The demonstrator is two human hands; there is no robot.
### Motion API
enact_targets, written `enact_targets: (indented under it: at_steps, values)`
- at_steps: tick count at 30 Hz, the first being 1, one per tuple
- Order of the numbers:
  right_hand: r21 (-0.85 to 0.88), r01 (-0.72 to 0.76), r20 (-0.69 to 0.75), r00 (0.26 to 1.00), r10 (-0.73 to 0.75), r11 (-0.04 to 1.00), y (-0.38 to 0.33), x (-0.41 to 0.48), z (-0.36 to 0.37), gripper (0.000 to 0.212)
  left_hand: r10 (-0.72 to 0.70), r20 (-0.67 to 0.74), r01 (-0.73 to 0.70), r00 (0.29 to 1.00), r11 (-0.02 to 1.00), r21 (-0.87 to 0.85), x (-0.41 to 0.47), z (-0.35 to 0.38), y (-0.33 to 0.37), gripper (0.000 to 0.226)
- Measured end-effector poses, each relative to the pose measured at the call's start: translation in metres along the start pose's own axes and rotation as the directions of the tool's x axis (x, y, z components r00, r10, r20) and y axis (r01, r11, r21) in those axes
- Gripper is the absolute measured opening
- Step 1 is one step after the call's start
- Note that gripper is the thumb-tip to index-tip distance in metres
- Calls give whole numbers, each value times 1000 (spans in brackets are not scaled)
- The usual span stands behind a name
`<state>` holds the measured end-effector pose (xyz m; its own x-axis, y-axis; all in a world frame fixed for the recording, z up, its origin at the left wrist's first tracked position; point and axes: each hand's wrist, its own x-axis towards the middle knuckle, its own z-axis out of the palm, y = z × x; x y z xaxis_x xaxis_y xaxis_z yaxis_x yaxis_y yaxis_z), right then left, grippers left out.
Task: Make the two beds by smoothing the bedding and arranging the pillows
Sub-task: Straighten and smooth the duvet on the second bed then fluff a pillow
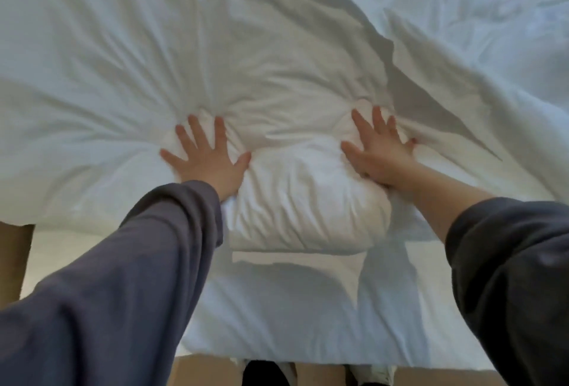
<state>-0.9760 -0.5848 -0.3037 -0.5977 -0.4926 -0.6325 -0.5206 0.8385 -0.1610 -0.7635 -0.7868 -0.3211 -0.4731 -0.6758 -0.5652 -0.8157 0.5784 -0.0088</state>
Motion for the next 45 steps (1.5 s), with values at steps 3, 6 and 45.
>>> enact_targets:
  at_steps: [3, 6, 45]
  values:
    - [-35, 82, -62, 994, -85, 996, 29, -66, -2, 63, 92, 133, -84, 987, 994, -64, -58, -4, 31, 82]
    - [-43, 18, -121, 992, -23, 999, 75, -123, -2, 67, 225, 222, -205, 949, 973, -111, -118, -8, 75, 77]
    - [268, -134, -363, 903, 229, 954, 506, -121, -171, 61, 407, -13, -375, 913, 852, 366, -261, 44, 420, 76]
